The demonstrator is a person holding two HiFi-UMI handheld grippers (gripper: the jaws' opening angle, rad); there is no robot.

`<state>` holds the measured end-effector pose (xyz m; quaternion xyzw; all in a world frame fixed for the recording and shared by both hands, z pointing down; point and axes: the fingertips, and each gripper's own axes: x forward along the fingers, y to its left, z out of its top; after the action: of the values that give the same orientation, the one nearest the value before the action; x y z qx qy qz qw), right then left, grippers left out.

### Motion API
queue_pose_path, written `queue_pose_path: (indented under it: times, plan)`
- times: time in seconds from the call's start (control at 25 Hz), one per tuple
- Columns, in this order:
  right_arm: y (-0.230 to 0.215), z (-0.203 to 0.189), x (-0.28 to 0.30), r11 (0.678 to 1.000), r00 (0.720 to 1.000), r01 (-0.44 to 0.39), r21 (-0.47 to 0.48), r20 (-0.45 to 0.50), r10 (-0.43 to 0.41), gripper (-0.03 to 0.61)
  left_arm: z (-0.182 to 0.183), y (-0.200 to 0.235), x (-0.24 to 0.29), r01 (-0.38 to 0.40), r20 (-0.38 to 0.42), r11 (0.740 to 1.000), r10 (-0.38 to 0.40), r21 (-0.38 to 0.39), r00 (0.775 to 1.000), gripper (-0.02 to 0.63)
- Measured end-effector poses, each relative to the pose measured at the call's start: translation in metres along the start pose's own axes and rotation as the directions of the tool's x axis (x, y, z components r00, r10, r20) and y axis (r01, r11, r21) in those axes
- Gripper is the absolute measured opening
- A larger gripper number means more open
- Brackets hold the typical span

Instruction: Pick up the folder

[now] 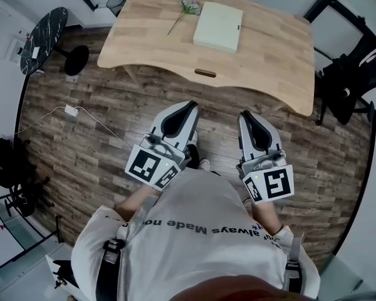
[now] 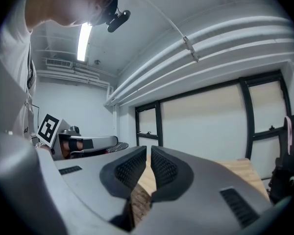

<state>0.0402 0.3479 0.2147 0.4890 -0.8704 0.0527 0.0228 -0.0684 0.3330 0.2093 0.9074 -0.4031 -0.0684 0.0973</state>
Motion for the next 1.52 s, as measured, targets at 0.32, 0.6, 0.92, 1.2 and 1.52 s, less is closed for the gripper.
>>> queue_pose_path:
  times: [0.32,0.6,0.92,1.2,1.52]
  plan:
    - [-0.002,0.014,0.076,1.000,1.000,0.008,-0.011,0.002,-0.008,0.031,0.022,0.068,0.025,0.019,0.005,1.000,-0.019,0.003,1.000,0.020]
    - [0.003,0.017,0.128,1.000,1.000,0.013,-0.021,-0.012,-0.013,0.032,0.033,0.121,0.035,0.025,0.006,1.000,-0.025,0.004,1.000,0.020]
    - [0.001,0.013,0.156,0.999,0.999,0.036,-0.011,-0.010,-0.036,0.031,0.027,0.151,0.045,0.032,-0.007,0.999,-0.032,-0.009,0.999,0.020]
    - [-0.022,0.014,0.178,0.999,0.999,0.050,-0.012,-0.004,-0.050,0.031,0.028,0.168,0.069,0.034,-0.004,0.999,-0.034,-0.007,0.999,0.020]
    - [-0.062,0.021,0.212,0.999,0.999,0.040,-0.010,0.014,-0.040,0.031,0.034,0.189,0.114,0.017,0.007,1.000,-0.017,0.010,1.000,0.020]
